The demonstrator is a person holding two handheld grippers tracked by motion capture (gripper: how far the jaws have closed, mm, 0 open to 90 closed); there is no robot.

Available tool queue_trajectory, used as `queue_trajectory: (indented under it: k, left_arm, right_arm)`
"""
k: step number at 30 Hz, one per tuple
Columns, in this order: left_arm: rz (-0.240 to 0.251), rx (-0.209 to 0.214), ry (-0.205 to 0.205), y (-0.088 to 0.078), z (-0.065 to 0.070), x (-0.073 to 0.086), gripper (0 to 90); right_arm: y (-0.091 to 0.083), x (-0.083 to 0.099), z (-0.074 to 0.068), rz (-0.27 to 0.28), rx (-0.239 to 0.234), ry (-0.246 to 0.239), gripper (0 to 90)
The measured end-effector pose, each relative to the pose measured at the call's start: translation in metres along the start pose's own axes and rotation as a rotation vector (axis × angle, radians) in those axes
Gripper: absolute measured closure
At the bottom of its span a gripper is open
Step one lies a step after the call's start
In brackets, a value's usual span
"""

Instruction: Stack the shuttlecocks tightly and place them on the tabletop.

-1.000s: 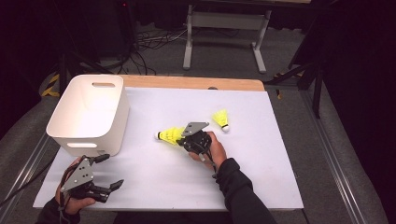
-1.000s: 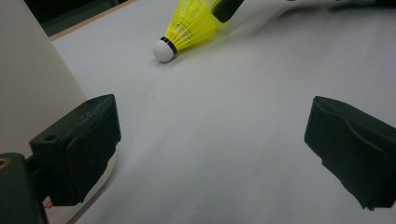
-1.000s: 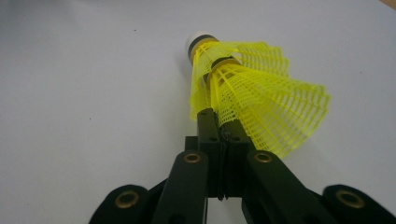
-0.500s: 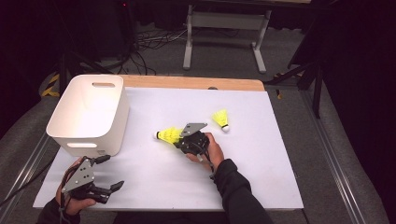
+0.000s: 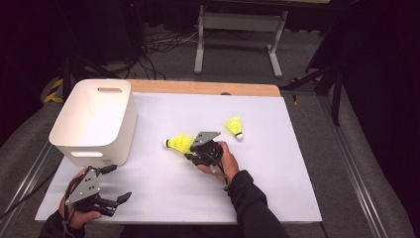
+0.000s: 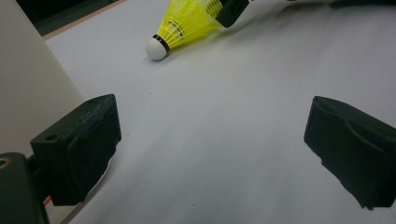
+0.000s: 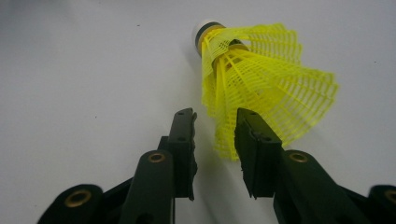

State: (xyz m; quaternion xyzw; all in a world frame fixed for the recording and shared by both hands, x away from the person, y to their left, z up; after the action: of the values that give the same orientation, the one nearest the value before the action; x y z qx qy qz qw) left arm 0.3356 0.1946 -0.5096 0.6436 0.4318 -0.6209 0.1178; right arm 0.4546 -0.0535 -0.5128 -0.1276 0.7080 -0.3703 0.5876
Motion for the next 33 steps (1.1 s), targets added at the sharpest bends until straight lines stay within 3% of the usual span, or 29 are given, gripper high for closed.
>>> queue_trajectory:
  k: [4,13,19,22,25,29,33]
  left_arm:
    - [-0.001,0.003,0.002,0.0,0.0,0.0,4.6]
    - [-0.004,0.002,0.001,0.001,-0.001,0.001,4.6]
    - [-0.005,0.003,0.004,0.001,0.0,0.0,4.7]
    - [-0.005,0.003,0.004,0.001,0.0,0.001,4.7]
    - [-0.007,0.002,0.002,0.0,-0.001,0.001,5.0]
    - [-0.005,0.0,0.001,0.0,0.0,0.0,5.1]
    - [-0.01,-0.006,0.006,0.0,-0.001,0.0,5.1]
  right_arm:
    - [-0.004,0.0,-0.001,0.02,-0.022,0.005,67.3]
    - [-0.013,-0.004,-0.001,0.047,-0.002,-0.022,67.0]
    - [-0.022,-0.006,-0.004,0.009,0.028,-0.07,55.7]
    - [-0.028,-0.009,-0.006,0.036,0.031,-0.071,51.6]
    - [-0.034,-0.01,-0.007,0.017,0.064,-0.095,48.0]
    - [-0.042,-0.011,-0.009,0.028,0.07,-0.108,42.6]
    - [-0.053,-0.013,-0.01,0.06,0.081,-0.11,39.5]
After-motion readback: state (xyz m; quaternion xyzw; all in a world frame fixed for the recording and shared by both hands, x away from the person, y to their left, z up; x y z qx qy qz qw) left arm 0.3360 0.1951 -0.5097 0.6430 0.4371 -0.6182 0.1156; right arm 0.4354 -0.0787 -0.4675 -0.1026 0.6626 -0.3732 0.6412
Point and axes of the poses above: each handheld gripper's, and its own axes: y roughly forward along the jaws, x roughly out of its underside, z roughly to its right, the point moved 8 cm from there along y, roughly forward along the jaws, and after that the axes turned 10 degrees about -x, right-handed, at the moved point
